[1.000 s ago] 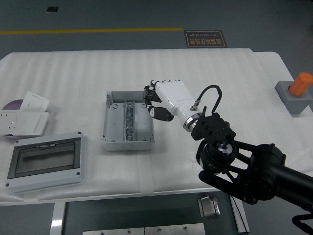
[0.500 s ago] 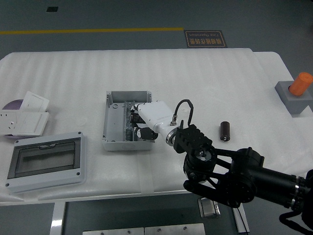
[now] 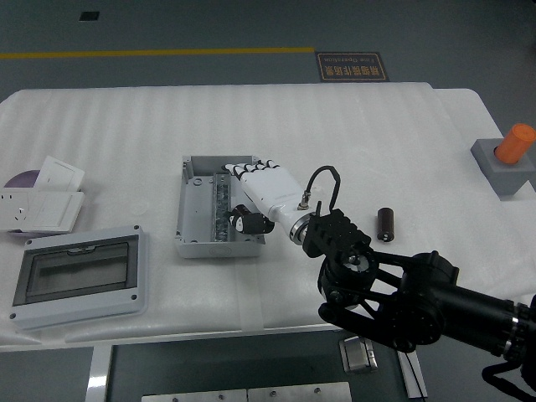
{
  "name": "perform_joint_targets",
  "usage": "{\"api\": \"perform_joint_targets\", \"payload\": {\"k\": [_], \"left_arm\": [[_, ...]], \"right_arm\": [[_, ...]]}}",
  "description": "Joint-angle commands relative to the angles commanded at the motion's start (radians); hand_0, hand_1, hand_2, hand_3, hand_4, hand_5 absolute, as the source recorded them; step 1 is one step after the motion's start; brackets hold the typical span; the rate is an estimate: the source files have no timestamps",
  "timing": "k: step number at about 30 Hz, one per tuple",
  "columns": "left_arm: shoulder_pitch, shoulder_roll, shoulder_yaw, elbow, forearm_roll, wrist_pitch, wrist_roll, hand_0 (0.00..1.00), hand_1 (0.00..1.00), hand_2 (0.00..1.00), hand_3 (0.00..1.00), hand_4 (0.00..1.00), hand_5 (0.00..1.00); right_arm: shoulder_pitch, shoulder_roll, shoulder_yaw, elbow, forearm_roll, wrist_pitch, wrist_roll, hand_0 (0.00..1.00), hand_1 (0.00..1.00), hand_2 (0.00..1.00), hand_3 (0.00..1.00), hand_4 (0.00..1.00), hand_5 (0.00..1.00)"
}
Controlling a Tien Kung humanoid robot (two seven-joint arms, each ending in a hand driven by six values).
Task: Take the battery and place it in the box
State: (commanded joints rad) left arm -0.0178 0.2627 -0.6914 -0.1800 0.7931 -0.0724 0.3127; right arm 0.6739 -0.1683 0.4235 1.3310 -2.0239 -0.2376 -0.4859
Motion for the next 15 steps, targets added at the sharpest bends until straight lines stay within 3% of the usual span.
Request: {"api": "perform_joint_targets", "payload": {"k": [1,6,15], "left_arm": [[-0.001,0.0,0.001,0.0,-0.002,0.0,0.0,0.657,0.674,0.559,0.586,0.651,0.404],[-0.002,0.002,0.003,0.0,-0.006,0.001,0.0,0.657,0.674,0.559,0.586,0.651,0.404],[-0.004,0.005,0.003,0.0,-0.011,0.003,-0.002,0.657,0.674,0.558,0.586,0.647,0.401]], "right_arm": [[-0.002,-0.017,0.015,0.0,-0.002,0.0,0.0,0.898,0.87,0.884,0.948,0.756,0.447],[0.003,-0.131,0.041,-0.027,0.025,0.059,-0.011,0.898,0.87,0.884,0.948,0.756,0.447],[0.025,-0.363,-0.024,0.04,0.128,0.274,0.027,0.853,0.832,0.854,0.916,0.762,0.442]]}}
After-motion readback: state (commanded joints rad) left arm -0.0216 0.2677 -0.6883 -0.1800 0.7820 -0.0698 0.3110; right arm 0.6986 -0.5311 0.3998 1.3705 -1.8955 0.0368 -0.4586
